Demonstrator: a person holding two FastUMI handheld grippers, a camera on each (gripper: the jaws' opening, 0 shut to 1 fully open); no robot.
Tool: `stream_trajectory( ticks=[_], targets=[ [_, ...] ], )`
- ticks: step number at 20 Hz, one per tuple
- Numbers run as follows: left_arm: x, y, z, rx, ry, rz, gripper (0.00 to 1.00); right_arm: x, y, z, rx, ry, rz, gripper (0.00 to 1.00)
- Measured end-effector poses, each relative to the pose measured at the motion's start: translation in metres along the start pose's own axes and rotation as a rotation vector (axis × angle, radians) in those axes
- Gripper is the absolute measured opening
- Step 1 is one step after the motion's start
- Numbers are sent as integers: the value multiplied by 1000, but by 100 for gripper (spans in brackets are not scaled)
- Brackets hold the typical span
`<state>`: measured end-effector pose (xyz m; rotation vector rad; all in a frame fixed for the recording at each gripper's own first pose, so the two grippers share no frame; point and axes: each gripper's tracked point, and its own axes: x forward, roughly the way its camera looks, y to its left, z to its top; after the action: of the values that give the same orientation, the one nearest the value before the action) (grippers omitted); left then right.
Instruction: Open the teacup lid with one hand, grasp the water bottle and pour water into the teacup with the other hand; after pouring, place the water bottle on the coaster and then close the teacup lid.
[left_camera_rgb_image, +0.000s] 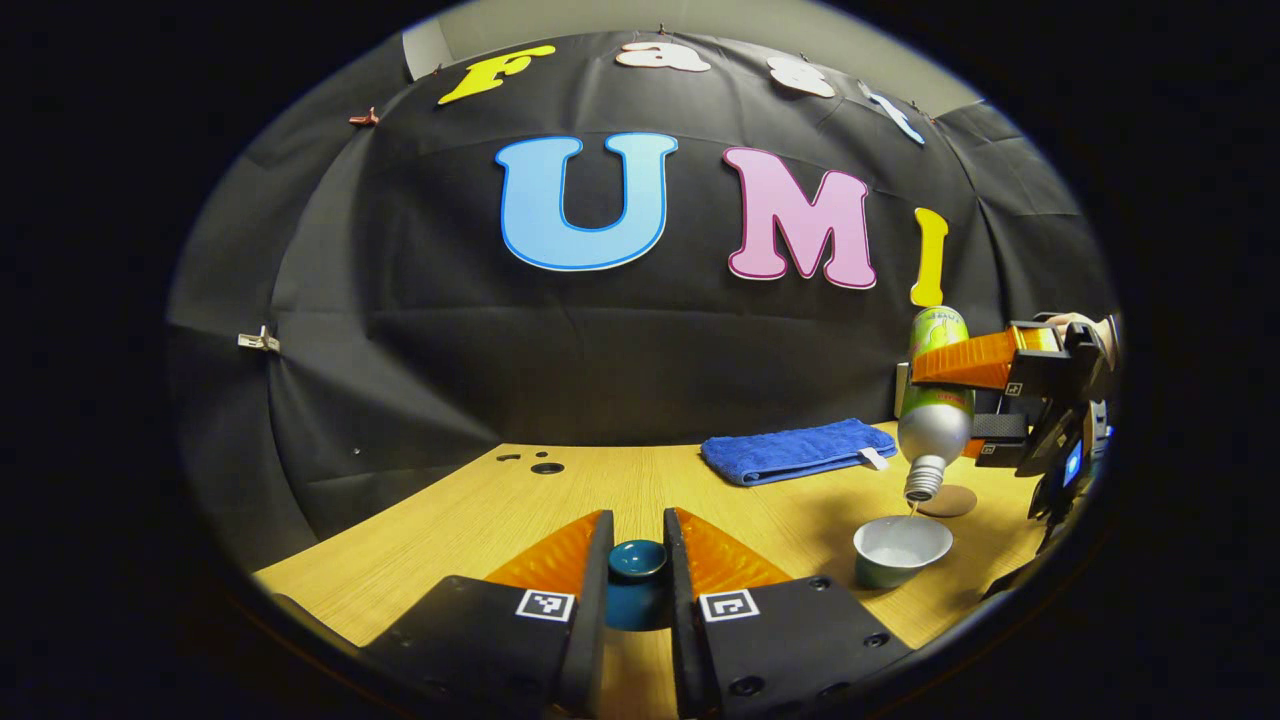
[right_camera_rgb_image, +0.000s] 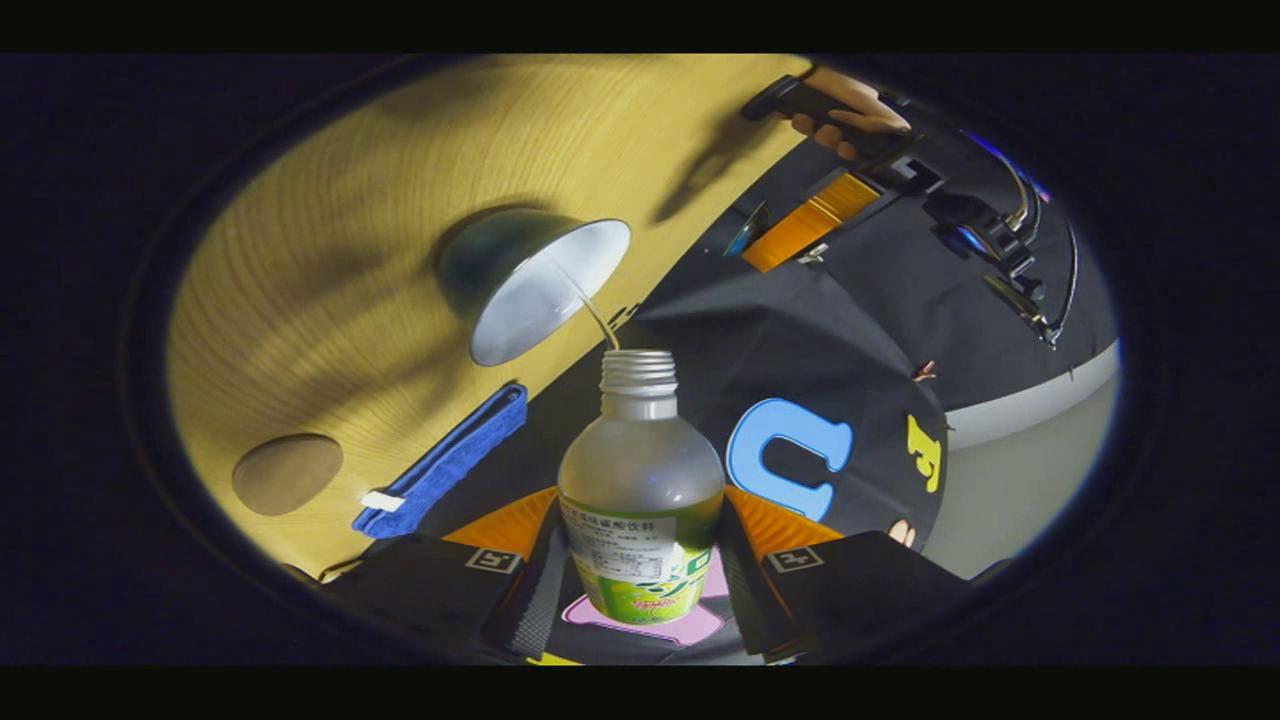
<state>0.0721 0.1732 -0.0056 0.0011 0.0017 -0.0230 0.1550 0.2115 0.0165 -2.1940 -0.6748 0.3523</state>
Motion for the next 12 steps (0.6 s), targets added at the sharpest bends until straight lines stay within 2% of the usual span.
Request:
stream_trajectory(
  ticks=[3,4,7,8,10,12],
  targets=[
    [0,0,0,0,0,0,31,0,-4,-2,-8,0,-6,73],
    [0,0,0,0,0,0,34,0,-6,-2,-9,0,-7,73],
    [0,0,0,0,0,0,34,0,-7,-3,-10,0,-4,73],
    [0,0,0,0,0,0,31,1,-8,-2,-16,-2,-2,73],
    [0,0,0,0,0,0,34,-1,-8,-4,-16,1,0,73],
    [0,0,0,0,0,0,31,-2,-8,-5,-16,5,0,73]
  ],
)
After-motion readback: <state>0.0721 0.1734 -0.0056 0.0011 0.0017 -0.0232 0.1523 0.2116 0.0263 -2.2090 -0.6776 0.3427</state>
